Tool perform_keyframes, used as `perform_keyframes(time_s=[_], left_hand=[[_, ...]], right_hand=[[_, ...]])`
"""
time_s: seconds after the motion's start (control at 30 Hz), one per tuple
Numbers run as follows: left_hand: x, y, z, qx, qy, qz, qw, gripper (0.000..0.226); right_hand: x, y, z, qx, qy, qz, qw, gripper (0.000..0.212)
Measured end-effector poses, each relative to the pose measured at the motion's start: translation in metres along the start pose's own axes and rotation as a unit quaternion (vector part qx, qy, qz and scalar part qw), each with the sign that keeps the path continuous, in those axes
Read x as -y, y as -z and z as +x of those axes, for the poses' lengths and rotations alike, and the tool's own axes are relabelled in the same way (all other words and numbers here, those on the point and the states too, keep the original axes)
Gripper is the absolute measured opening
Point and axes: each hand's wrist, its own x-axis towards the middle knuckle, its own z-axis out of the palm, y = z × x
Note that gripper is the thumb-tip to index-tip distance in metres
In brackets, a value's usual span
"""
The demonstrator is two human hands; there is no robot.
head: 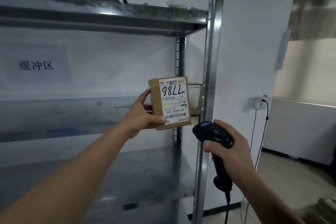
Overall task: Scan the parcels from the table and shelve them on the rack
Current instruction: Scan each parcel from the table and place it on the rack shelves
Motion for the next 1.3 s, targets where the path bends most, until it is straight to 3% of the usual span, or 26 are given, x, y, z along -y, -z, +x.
perform_keyframes(time_s=[0.4, 0.53, 0.7, 1.1, 1.3], left_hand=[[0.006, 0.075, 0.058, -0.010, -0.001, 0.016, 1.000, 0.117], [0.013, 0.066, 0.081, 0.003, 0.010, 0.038, 0.999, 0.122], [0.031, 0.048, 0.104, 0.034, 0.039, 0.091, 0.995, 0.135], [0.052, 0.015, 0.138, 0.036, 0.033, 0.093, 0.994, 0.143], [0.052, 0.012, 0.137, 0.008, 0.034, 0.104, 0.994, 0.135]], right_hand=[[0.017, -0.083, 0.044, -0.041, 0.017, -0.001, 0.999, 0.082], [0.018, -0.087, 0.046, -0.055, 0.002, -0.009, 0.998, 0.081], [0.011, -0.076, 0.044, -0.054, -0.004, -0.037, 0.998, 0.054], [-0.003, -0.055, 0.040, -0.060, -0.023, -0.072, 0.995, 0.053], [-0.008, -0.050, 0.038, -0.067, -0.032, -0.079, 0.994, 0.055]])
